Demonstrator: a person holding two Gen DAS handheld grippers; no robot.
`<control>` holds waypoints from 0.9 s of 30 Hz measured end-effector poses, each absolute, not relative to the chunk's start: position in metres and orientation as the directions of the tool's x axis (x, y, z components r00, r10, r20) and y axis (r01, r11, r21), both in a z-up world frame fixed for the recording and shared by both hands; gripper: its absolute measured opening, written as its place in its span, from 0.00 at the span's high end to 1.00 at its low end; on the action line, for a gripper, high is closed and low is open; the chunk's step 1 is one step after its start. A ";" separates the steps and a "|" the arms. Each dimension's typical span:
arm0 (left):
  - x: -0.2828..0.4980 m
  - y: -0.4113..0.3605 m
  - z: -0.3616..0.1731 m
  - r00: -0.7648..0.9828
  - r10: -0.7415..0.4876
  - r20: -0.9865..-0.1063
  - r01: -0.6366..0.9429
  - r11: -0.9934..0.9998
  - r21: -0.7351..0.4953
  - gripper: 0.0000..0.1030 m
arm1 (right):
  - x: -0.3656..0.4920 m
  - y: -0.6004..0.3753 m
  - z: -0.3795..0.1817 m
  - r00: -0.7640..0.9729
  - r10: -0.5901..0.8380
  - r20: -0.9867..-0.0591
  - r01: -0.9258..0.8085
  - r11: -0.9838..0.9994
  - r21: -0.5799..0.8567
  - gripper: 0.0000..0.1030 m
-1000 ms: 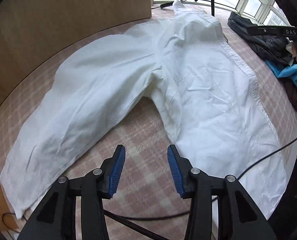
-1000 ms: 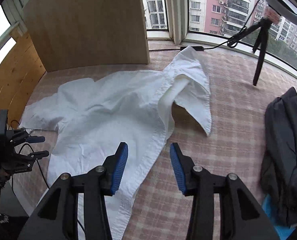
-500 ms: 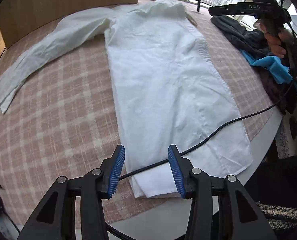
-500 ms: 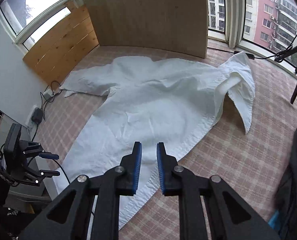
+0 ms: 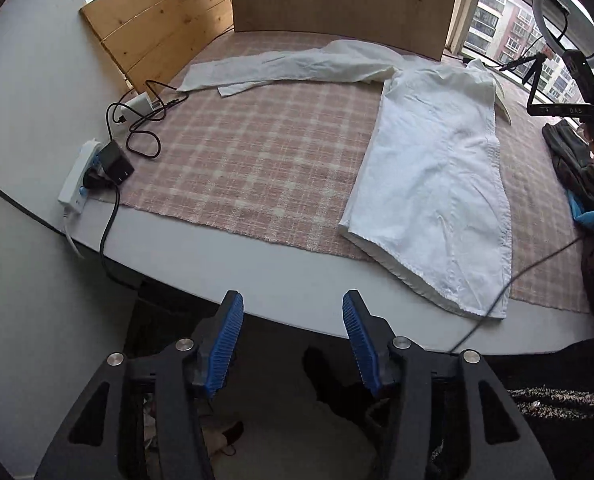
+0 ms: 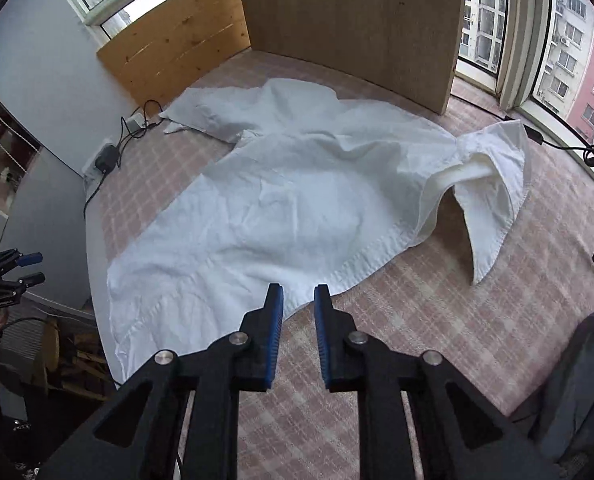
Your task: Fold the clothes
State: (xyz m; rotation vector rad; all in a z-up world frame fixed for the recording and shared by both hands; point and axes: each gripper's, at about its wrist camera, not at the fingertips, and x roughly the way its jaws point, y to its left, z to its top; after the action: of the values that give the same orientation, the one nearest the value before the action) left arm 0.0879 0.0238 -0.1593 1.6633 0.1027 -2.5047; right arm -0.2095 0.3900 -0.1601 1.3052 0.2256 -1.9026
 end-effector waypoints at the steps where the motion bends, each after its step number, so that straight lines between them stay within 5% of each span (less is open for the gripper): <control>1: 0.083 0.026 -0.158 -0.390 -0.062 -0.919 0.142 -0.990 0.007 0.51 | -0.208 0.388 -0.155 -0.152 -0.515 -0.844 0.711 -0.650 0.268 0.81; 9: 0.038 0.108 -0.184 -0.331 0.161 -0.930 0.039 -0.982 -0.184 0.55 | -0.214 0.347 -0.235 -0.169 -0.303 -0.938 0.737 -0.671 0.084 0.79; 16: 0.028 0.221 -0.200 -0.265 0.237 -0.935 -0.202 -0.962 -0.186 0.48 | -0.273 0.397 -0.274 -0.026 -0.451 -0.892 0.506 -0.776 0.377 0.74; 27: 0.014 0.244 -0.233 -0.165 0.131 -0.978 -0.246 -0.965 -0.088 0.47 | -0.369 0.406 -0.266 -0.179 -0.557 -0.811 0.408 -0.792 0.454 0.75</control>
State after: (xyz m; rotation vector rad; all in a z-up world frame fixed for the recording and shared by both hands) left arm 0.0136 0.2443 -0.2334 2.1670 -0.1551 -2.6022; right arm -0.3694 0.4058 -0.2657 1.4698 -0.1757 -2.0148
